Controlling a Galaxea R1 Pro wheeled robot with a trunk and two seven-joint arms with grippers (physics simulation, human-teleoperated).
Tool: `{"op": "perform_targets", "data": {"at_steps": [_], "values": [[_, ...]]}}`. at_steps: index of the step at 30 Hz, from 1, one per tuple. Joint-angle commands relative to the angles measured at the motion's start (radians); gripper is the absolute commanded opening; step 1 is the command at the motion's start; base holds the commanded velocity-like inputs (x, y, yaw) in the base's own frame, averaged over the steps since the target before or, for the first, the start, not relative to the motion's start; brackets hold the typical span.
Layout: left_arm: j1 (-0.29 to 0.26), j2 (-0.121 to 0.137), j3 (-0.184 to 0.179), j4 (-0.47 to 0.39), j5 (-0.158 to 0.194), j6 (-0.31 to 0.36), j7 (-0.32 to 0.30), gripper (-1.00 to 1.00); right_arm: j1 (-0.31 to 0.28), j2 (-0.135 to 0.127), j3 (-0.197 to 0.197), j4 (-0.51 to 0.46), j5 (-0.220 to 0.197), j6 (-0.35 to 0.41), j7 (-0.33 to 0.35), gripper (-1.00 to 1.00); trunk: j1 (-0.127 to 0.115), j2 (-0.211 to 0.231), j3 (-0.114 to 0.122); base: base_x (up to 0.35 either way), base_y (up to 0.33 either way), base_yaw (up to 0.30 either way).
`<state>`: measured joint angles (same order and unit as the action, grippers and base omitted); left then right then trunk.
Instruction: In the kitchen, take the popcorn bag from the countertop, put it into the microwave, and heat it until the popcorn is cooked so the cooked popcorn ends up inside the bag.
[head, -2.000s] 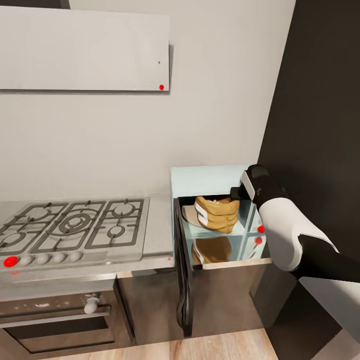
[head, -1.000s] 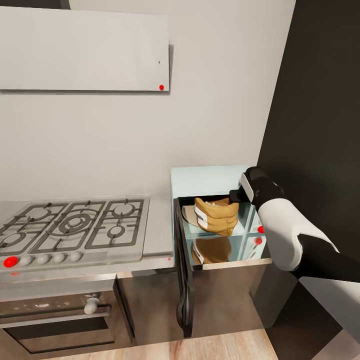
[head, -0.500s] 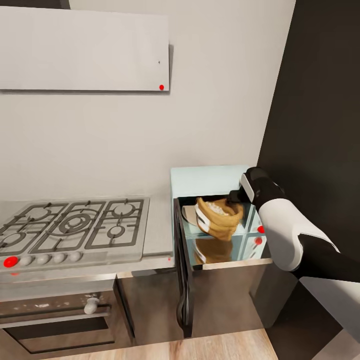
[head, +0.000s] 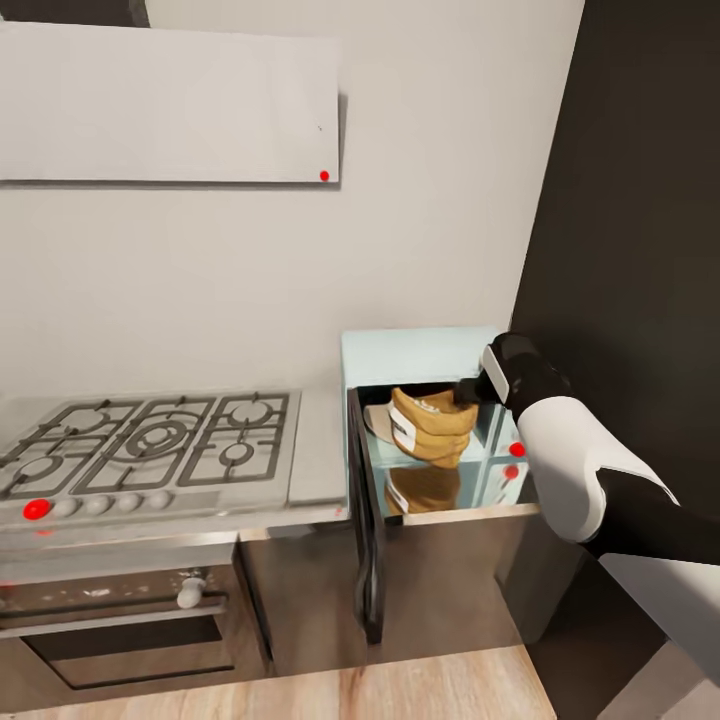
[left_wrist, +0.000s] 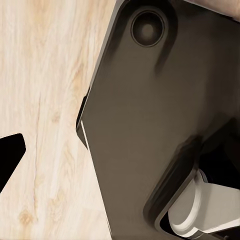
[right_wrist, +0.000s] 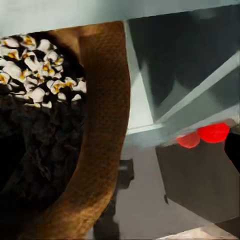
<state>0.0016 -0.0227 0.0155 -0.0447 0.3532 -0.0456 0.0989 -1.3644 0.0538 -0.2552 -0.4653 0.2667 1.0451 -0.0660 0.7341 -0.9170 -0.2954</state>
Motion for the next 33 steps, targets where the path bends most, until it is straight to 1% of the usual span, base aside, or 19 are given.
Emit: {"op": "perform_targets", "data": {"at_steps": [1,5,6,7,8,9,11,14,16,18,20,22,24,27,33], "values": [[0.0,0.0,0.001,-0.001,0.003,-0.002,0.003,1.0,-0.001,0.001,-0.007,-0.001,-0.002,0.002,-0.005,1.0,0.0,-0.001,-0.001,-0.34,0.0,0.0],[0.0,0.0,0.0,-0.001,0.003,-0.002,0.003,1.0,-0.001,0.004,-0.01,-0.002,-0.004,0.002,-0.002,1.0,0.0,-0.001,-0.001,-0.261,0.0,0.0],[0.0,0.0,0.0,-0.001,0.003,-0.002,0.003,1.0,-0.001,0.007,-0.014,-0.019,-0.008,0.002,0.0,1.0,0.0,-0.001,-0.001,-0.053,0.0,0.0],[0.0,0.0,0.0,-0.001,0.003,-0.002,0.003,1.0,-0.001,0.009,-0.017,-0.061,-0.01,0.002,0.007,1.0,0.0,-0.001,-0.001,-0.027,0.0,0.0],[0.0,0.0,0.0,-0.001,0.003,-0.002,0.004,1.0,-0.001,0.011,-0.017,-0.129,-0.011,0.002,0.021,1.0,0.0,-0.001,-0.001,-0.014,0.0,0.0],[0.0,0.0,0.0,-0.001,0.003,-0.002,0.004,1.0,-0.001,0.021,-0.017,-0.199,-0.011,0.002,0.036,1.0,0.0,-0.001,-0.001,-0.007,0.0,0.0],[0.0,0.0,0.0,-0.001,0.003,-0.002,0.003,1.0,-0.001,0.031,-0.016,-0.251,-0.011,0.002,0.048,1.0,0.0,-0.001,-0.001,-0.004,0.0,0.0],[0.0,0.0,0.0,-0.001,0.003,-0.002,0.003,1.0,0.003,0.032,-0.016,-0.284,-0.01,0.002,0.056,1.0,0.0,-0.001,-0.001,0.0,0.0,0.0],[0.0,0.0,0.0,-0.001,0.003,-0.002,0.003,1.0,0.018,0.03,-0.016,-0.294,-0.006,0.002,0.058,1.0,0.0,-0.001,-0.001,0.0,0.0,0.0],[0.0,0.0,0.0,-0.001,0.003,-0.002,0.003,1.0,0.055,0.029,-0.015,-0.304,-0.003,0.002,0.059,1.0,0.0,-0.001,-0.001,0.0,0.0,0.0],[0.0,0.0,0.0,-0.001,0.003,-0.002,0.003,1.0,0.111,0.028,-0.012,-0.362,-0.002,0.002,0.06,1.0,0.0,-0.001,-0.001,0.0,0.0,0.0],[0.0,0.0,-0.001,-0.001,0.003,-0.001,0.003,1.0,0.135,0.028,-0.01,-0.405,-0.002,0.002,0.06,1.0,0.0,-0.001,-0.001,0.0,0.0,0.0],[0.0,0.0,-0.002,-0.001,0.003,-0.002,0.002,1.0,0.148,0.028,-0.009,-0.426,-0.004,0.002,0.06,1.0,0.0,-0.001,-0.001,0.0,0.0,0.0],[0.0,0.0,-0.001,-0.002,0.003,-0.002,0.002,1.0,0.15,0.028,-0.009,-0.429,-0.004,0.002,0.06,1.0,0.0,-0.001,-0.001,-0.019,0.0,0.0],[0.0,-0.001,0.0,-0.001,0.003,-0.002,0.003,1.0,0.151,0.028,-0.007,-0.431,-0.004,0.002,0.06,1.0,0.0,-0.001,-0.001,-0.277,0.0,0.0]]}}
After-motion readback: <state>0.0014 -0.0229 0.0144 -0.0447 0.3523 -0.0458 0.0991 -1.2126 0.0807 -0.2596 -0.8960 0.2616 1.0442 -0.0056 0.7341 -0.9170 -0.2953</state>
